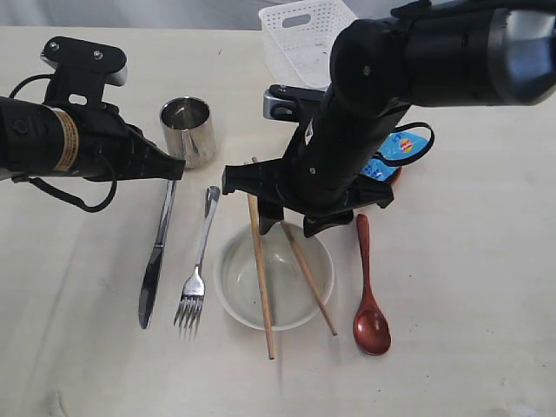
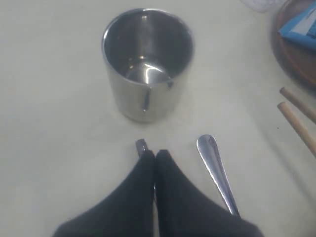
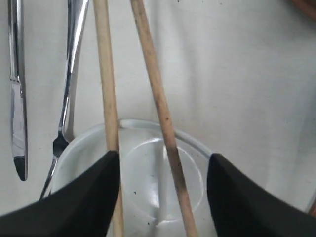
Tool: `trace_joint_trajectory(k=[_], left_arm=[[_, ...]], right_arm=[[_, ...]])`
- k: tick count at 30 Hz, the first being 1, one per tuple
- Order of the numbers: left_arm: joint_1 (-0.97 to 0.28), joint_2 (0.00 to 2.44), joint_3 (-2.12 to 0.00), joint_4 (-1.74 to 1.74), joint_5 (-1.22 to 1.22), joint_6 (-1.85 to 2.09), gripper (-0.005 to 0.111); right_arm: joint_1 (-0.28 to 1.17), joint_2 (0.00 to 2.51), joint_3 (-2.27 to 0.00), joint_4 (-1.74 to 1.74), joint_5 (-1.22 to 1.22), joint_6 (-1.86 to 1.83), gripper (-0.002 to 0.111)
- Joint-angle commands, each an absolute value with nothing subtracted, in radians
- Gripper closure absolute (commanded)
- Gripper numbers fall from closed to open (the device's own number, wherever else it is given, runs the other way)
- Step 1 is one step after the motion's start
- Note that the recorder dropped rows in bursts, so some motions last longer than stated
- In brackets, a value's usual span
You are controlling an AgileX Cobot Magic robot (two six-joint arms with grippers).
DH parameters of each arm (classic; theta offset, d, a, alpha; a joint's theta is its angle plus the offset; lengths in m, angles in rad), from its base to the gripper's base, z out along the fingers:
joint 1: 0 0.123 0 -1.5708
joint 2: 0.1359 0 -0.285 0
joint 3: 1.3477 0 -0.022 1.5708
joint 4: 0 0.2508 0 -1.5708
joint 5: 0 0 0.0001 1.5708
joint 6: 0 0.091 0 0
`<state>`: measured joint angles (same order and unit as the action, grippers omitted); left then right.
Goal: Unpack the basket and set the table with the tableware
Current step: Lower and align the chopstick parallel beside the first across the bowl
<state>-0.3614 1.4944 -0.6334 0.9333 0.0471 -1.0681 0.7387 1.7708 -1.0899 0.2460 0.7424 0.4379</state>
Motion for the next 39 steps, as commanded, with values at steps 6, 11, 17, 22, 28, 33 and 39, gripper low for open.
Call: trace_joint_trajectory(k=[6, 11, 17, 22, 28, 33, 39], left_arm=[[-0.359, 1.489, -0.635, 0.927, 0.055, -1.077, 0.107], [-0.359, 1.489, -0.635, 0.927, 0.055, -1.077, 0.107], [-0.359, 1.489, -0.635, 0.927, 0.055, -1.085, 0.107], [-0.359, 1.489, -0.635, 0.927, 0.055, -1.085, 0.107], [-0.359, 1.489, -0.635, 0.927, 0.055, -1.085, 0.107], [-0.359, 1.489, -0.635, 0.927, 0.055, -1.085, 0.107], [-0.359, 1.489, -0.635, 0.927, 0.055, -1.085, 0.107]], right_arm=[[0.758, 1.770, -1.092, 0.348, 0.735, 0.327, 0.056], [0.798, 1.770, -1.092, 0.328, 0.735, 0.327, 0.056], [0.800, 1.758, -1.092, 0.265, 0.737, 0.331, 0.056], [0.800, 1.754, -1.092, 0.164, 0.794, 0.403, 0.053], [0.807, 1.756, -1.092, 0.171, 0.777, 0.395, 0.044], [0.807, 1.758, -1.092, 0.187, 0.768, 0.374, 0.044], [0.809, 1.766, -1.092, 0.229, 0.768, 0.323, 0.044]])
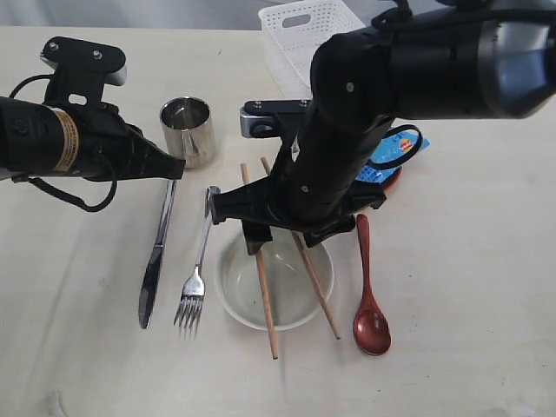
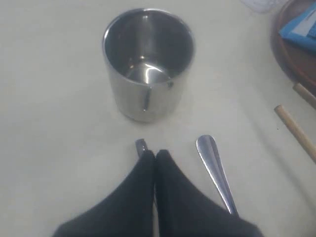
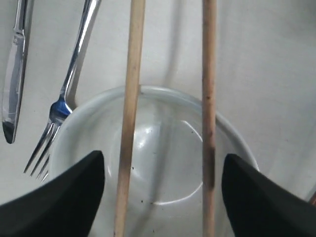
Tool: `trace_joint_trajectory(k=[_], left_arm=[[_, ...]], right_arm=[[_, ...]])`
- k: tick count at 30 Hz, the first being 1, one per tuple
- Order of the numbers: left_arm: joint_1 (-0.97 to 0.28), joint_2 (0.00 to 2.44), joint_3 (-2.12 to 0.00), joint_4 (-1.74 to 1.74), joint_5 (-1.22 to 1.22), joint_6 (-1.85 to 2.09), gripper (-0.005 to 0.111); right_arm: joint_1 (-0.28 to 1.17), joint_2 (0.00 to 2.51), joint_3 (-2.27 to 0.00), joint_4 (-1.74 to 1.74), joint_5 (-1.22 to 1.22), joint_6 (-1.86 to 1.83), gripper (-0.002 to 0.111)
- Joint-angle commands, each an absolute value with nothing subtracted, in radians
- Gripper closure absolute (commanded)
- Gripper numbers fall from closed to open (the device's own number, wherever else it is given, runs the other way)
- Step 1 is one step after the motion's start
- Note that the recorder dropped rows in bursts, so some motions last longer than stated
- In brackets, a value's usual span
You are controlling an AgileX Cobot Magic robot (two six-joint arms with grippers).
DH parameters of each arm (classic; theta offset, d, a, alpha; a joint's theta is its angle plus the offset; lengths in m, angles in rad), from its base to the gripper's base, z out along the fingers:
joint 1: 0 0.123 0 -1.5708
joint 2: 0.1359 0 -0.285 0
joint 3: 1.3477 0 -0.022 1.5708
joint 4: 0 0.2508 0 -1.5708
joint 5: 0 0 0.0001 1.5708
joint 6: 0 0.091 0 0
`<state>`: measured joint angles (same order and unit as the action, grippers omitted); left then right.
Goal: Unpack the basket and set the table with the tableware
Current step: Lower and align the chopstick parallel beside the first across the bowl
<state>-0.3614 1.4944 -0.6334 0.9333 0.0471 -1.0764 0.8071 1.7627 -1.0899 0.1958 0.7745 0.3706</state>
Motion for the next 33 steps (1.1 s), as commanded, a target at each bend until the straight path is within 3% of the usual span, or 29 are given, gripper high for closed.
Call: trace_joint_trajectory(k=[1, 18, 25, 33], left_arm=[[-0.359, 1.489, -0.635, 0.927, 0.055, -1.085, 0.107], [-0.359, 1.489, -0.635, 0.927, 0.055, -1.080, 0.107], [-0.359, 1.489, -0.635, 0.927, 0.055, -1.080, 0.107], [-0.359, 1.489, -0.635, 0.927, 0.055, -1.080, 0.107]], right_arm=[[0.809, 1.771, -1.092, 0.234, 0.768, 0.317, 0.044], [0.809, 1.803, -1.092, 0.321, 0.766, 0.390, 0.044], [0.809, 1.803, -1.092, 0.310, 0.762, 0.434, 0.063], [0.809, 1.803, -1.092, 0.305, 0.768, 0.468, 0.063]])
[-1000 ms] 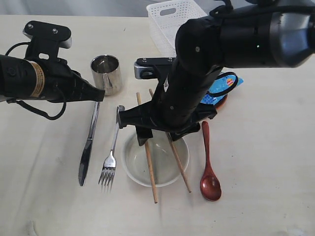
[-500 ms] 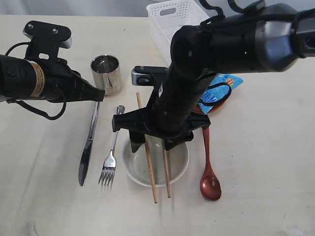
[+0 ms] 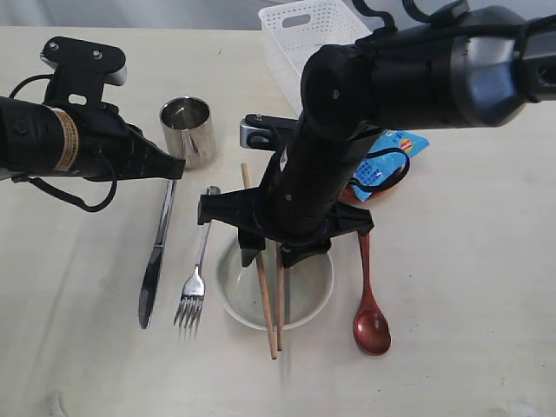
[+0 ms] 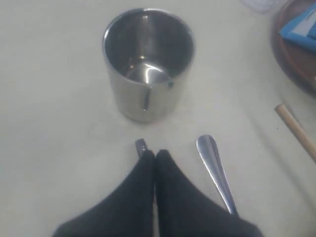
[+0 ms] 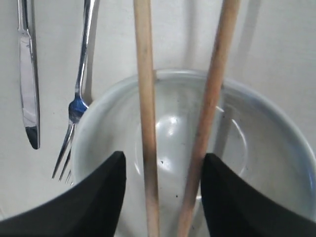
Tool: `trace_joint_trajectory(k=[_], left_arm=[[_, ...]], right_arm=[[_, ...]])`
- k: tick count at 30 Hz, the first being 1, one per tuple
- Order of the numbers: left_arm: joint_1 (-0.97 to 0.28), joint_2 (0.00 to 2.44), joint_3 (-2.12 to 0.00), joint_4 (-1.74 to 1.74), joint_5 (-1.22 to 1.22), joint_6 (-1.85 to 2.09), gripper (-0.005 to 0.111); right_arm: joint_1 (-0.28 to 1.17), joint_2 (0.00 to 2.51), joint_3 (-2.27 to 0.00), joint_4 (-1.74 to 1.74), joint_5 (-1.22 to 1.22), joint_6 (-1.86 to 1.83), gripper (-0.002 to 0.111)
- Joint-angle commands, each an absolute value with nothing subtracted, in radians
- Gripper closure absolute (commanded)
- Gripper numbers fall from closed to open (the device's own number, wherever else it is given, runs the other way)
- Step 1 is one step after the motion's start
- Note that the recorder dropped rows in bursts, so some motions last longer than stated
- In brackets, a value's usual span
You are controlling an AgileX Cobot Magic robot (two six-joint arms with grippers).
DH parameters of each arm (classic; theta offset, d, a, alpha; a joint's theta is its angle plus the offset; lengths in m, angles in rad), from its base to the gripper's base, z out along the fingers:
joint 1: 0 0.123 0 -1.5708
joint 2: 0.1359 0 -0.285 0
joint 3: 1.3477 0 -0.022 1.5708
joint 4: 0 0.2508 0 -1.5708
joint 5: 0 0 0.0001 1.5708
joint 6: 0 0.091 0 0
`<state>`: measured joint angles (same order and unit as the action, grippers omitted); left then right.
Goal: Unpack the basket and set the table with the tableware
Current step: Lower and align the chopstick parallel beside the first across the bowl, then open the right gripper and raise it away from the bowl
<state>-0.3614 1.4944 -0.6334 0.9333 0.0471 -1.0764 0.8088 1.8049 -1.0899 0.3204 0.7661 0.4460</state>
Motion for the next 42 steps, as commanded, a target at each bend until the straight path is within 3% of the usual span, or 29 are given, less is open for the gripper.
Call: trace_joint_trajectory(k=[1, 5, 11, 42], left_arm=[[-0.359, 1.489, -0.635, 0.927, 0.055, -1.080, 0.107], [-0.359, 1.489, -0.635, 0.927, 0.055, -1.080, 0.107], [-0.359, 1.489, -0.635, 0.927, 0.055, -1.080, 0.107], [-0.359, 1.489, -0.635, 0.927, 0.055, -1.080, 0.107]], right_arm=[[0.809, 1.803, -1.092, 0.301, 0.768, 0.475, 0.063], [0.809, 1.803, -1.092, 0.280, 0.768, 0.512, 0.064], [0.809, 1.803, -1.092, 0.280, 0.768, 0.527, 0.078], [0.809, 1.785, -1.092, 0.236, 0.734, 0.792, 0.078]])
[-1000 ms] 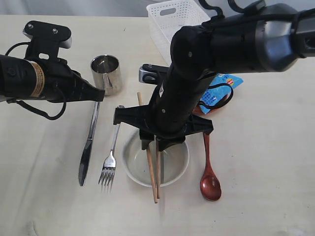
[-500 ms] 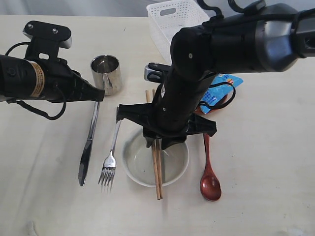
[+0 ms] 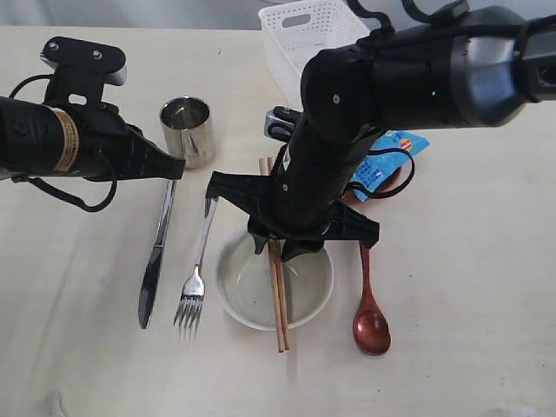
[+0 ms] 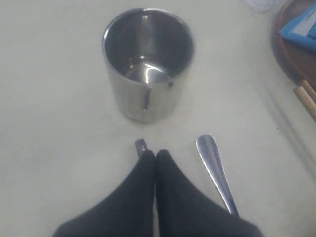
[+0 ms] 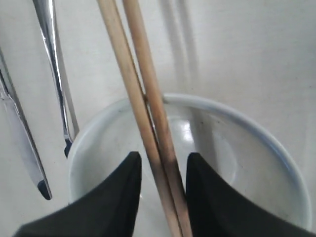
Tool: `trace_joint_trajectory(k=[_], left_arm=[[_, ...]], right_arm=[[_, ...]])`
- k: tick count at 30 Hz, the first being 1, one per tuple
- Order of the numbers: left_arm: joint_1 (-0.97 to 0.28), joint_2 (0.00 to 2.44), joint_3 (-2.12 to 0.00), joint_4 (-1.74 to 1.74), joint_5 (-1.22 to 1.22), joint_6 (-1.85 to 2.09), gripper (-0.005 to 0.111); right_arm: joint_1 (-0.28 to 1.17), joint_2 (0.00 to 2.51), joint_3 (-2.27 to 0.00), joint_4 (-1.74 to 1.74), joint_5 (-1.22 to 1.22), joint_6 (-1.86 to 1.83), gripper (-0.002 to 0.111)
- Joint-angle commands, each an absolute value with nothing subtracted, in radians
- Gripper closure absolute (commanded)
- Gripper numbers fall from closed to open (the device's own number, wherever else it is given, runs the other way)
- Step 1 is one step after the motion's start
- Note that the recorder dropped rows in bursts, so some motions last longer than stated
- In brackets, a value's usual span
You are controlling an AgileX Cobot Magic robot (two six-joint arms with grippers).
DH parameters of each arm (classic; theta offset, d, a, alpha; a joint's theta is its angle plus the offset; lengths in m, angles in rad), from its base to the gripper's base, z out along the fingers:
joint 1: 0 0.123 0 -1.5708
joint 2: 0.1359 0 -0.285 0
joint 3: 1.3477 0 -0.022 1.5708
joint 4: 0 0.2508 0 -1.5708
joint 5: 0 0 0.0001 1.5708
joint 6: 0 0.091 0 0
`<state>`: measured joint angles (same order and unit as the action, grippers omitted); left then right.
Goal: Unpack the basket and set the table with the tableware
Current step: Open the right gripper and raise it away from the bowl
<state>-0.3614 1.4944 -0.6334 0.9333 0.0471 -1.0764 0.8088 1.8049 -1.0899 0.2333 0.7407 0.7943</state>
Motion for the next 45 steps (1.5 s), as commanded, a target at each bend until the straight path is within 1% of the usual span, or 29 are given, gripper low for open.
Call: trace_joint_trajectory(k=[1, 7, 12, 14, 19, 26, 41, 45], left_arm=[[-0.359, 1.489, -0.635, 0.927, 0.055, -1.080, 0.107], [-0.359, 1.489, -0.635, 0.927, 0.055, -1.080, 0.107], [-0.359, 1.489, -0.635, 0.927, 0.055, -1.085, 0.107], [-0.359, 1.489, -0.635, 0.927, 0.055, -1.085, 0.107], [-0.359, 1.489, -0.635, 0.934, 0.055, -1.092, 0.107], [-0.359, 1.489, -0.635, 0.960, 0.057, -1.059, 0.107], [-0.359, 1.489, -0.635, 0.960, 0.057, -1.050, 0.107], [-0.359, 1.489, -0.635, 0.960, 0.057, -1.050, 0.107]], right_arm=[[0.809, 1.778, -1.092, 0.236, 0.734, 0.787, 0.078], [0.809, 1.639, -1.092, 0.125, 0.781, 0.768, 0.078], [0.809, 1.521, -1.092, -0.125, 0.897, 0.761, 0.078], [0.809, 1.478, -1.092, -0.234, 0.942, 0.704, 0.078], [0.809, 1.401, -1.092, -0.404, 1.021, 0.680, 0.078], [0.809, 1.337, -1.092, -0.423, 1.026, 0.680, 0.078], [0.809, 1.332, -1.092, -0.423, 1.026, 0.684, 0.078], [0.807, 1.332, -1.092, -0.514, 1.021, 0.672, 0.078]])
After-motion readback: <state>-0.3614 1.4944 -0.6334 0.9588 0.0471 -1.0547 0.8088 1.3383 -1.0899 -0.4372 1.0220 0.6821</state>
